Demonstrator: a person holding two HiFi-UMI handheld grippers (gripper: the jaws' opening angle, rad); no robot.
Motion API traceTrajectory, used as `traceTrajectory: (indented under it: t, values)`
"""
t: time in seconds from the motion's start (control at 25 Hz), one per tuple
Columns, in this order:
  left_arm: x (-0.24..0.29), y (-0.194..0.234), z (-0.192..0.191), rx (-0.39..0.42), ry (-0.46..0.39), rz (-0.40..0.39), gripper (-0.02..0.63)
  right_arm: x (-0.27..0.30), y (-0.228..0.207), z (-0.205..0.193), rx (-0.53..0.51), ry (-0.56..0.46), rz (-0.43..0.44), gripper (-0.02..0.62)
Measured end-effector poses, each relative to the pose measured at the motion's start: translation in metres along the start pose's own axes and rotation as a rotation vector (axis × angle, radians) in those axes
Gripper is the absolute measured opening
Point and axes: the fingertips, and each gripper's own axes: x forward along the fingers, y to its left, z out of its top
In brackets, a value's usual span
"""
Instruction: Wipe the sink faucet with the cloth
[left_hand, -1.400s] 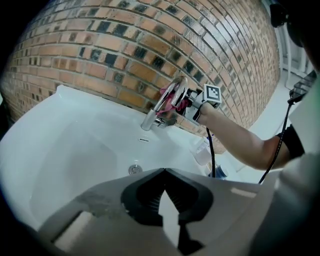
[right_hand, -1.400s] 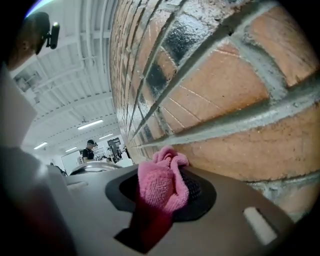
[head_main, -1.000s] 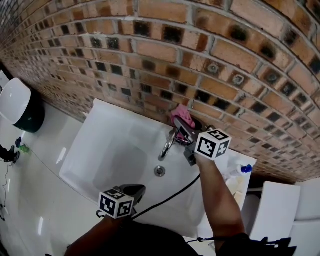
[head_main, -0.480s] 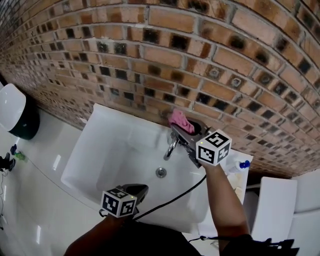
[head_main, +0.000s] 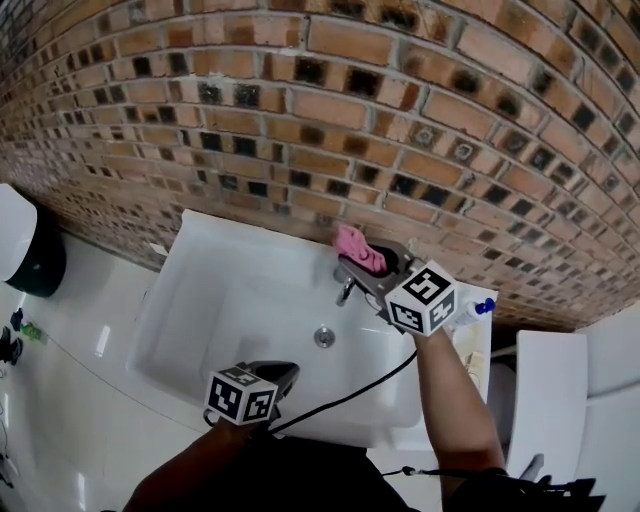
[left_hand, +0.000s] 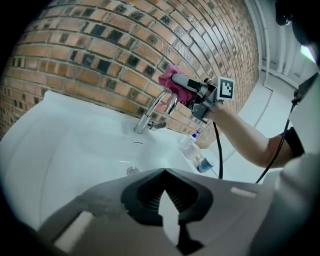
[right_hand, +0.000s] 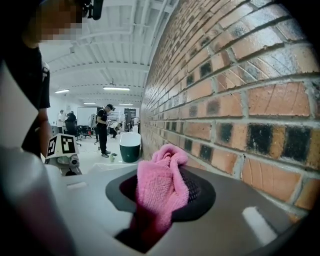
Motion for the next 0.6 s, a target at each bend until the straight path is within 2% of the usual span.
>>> traceTrajectory:
  t: [0.4,0.6]
  values:
    - [-0.007,0.002,-0.006,0.045,0.029,-0.064,0.003,-0.005,0.013,-0.006,-0.015,0.002,-0.100,0.121]
    - [-0.009,0.006,-0.012,0.052,0.051,-0.083,0.003,-0.008,0.016,-0.007,-0.041,-0.029,-0.233,0.123]
